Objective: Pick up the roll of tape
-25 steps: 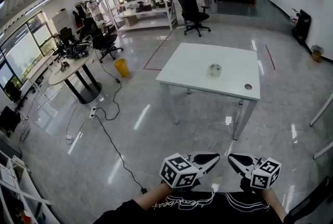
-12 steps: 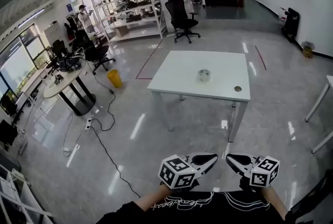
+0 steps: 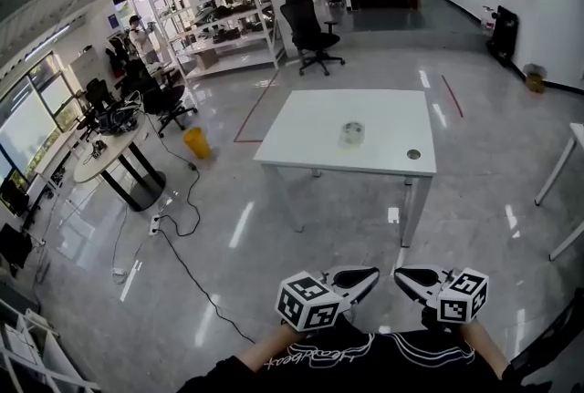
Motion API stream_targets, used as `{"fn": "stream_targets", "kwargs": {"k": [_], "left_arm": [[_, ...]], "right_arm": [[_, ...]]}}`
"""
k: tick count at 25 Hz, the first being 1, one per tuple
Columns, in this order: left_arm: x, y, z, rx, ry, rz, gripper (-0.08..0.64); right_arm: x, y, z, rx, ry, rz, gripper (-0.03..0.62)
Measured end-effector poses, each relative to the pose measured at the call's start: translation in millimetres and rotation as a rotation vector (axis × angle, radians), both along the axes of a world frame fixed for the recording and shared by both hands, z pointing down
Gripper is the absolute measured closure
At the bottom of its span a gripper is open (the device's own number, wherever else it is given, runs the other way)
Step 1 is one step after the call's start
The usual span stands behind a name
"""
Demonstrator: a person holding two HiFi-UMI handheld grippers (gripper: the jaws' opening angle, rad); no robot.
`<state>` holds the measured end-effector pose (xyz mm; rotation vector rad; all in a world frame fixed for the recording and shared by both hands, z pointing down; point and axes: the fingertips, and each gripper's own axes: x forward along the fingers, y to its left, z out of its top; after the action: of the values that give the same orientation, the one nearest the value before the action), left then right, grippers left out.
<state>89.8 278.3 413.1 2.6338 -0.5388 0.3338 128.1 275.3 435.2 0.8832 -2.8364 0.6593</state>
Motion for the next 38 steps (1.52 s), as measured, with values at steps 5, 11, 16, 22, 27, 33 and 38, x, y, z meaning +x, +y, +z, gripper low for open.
{"fn": "stream_targets", "kwargs": {"k": [5, 11, 16, 22, 27, 33, 38], "left_arm": [[-10.2, -22.9, 6.1, -0.013, 0.019, -0.023, 0.557], [-33.1, -76.7, 17.5, -0.038, 0.059, -0.053, 0.557], [-49.0, -146.6, 31.3, -0.071, 0.066, -0.072, 0.557], [-65.6, -254.1, 39.5, -0.110, 0.065, -0.062, 0.557], [-89.6, -345.6, 43.0, -0.126, 0.073, -0.067, 0.557], [-110.9, -425.8, 43.7, -0.109, 0.086, -0.078, 0.557], [-117.7, -447.8, 43.6, -0.118, 0.096, -0.076, 0.557]], "right_arm": [[-6.3, -20.8, 6.8, -0.006, 0.016, -0.007, 0.578], [-23.3, -72.4, 15.1, -0.009, 0.053, -0.014, 0.578], [-36.0, -140.3, 26.5, -0.031, 0.074, -0.018, 0.578], [-52.8, -243.4, 40.2, -0.088, 0.099, -0.004, 0.578], [-65.1, -334.4, 46.1, -0.121, 0.109, 0.024, 0.578], [-67.4, -413.1, 31.8, -0.063, 0.168, 0.059, 0.578], [-78.9, -441.4, 23.3, -0.012, 0.222, 0.047, 0.578]]}}
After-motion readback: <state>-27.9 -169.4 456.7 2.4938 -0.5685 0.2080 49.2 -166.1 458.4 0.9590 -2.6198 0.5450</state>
